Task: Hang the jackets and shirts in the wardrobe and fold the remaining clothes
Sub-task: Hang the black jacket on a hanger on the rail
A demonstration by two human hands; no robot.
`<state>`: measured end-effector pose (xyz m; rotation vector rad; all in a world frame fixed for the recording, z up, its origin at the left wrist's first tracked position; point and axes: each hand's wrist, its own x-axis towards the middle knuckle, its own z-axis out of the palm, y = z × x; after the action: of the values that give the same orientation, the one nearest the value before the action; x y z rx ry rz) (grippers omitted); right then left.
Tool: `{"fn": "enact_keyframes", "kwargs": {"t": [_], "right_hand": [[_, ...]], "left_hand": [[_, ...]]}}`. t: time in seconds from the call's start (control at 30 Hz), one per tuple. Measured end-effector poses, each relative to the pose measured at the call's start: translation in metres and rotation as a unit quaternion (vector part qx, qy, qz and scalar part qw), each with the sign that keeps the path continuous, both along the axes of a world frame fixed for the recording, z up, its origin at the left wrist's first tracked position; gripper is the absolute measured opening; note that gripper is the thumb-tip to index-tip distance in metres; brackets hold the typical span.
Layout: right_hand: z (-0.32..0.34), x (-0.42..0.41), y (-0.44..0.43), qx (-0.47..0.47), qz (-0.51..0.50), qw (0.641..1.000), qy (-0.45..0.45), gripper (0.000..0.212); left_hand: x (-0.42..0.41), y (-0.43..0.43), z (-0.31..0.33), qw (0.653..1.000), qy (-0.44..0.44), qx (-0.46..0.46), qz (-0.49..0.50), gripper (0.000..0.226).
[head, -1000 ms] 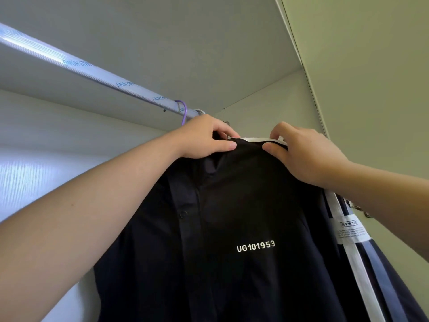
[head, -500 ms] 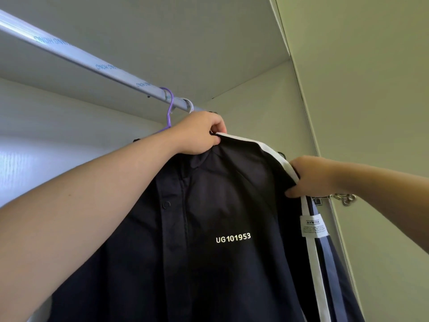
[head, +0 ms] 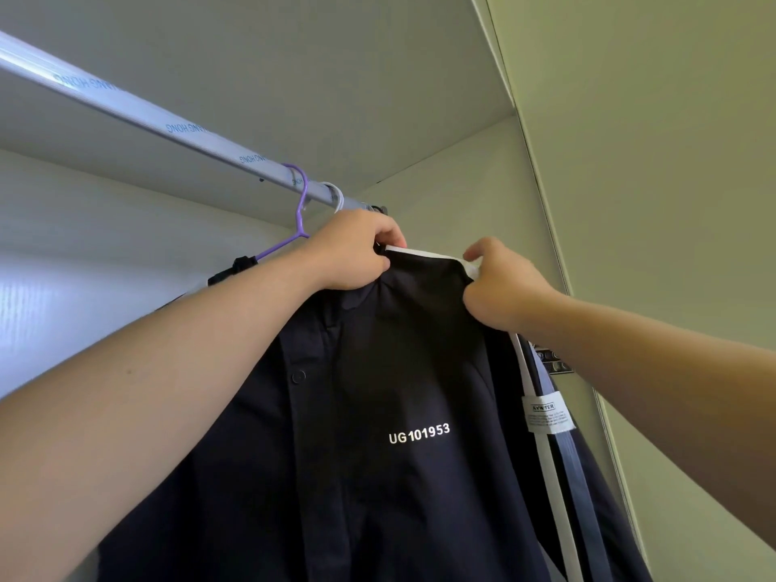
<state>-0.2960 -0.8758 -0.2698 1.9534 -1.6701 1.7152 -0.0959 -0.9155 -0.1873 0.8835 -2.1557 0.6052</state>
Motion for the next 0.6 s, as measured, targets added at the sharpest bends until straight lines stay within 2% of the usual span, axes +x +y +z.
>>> {"fn": "enact_keyframes", "kwargs": {"t": [0.1, 0.2, 0.33, 0.43, 0.5, 0.6], "right_hand": [[0.003, 0.009, 0.002, -0.055, -0.027, 0.998, 0.010, 0.056], [0.006, 0.021, 0.005, -0.127, -0.092, 0.983, 0.098, 0.050], [0.007, 0.044, 0.002, -0.221, -0.168, 0.918, 0.283, 0.042], [0.007, 0.062, -0.005, -0.242, -0.183, 0.878, 0.370, 0.040], [0.008, 0.073, -0.008, -0.240, -0.187, 0.875, 0.377, 0.040], [0.011, 0.089, -0.013, -0.234, -0.186, 0.885, 0.358, 0.038]], "left_hand": [[0.004, -0.001, -0.002, 0.999, 0.025, -0.005, -0.023, 0.028], [0.018, -0.004, -0.013, 0.993, 0.083, -0.057, -0.055, 0.034], [0.063, -0.009, -0.051, 0.964, 0.169, -0.194, -0.069, 0.022], [0.123, -0.021, -0.072, 0.938, 0.227, -0.263, -0.009, 0.017], [0.166, -0.032, -0.081, 0.917, 0.295, -0.256, 0.078, 0.018], [0.218, -0.047, -0.094, 0.898, 0.392, -0.132, 0.150, 0.019]]}}
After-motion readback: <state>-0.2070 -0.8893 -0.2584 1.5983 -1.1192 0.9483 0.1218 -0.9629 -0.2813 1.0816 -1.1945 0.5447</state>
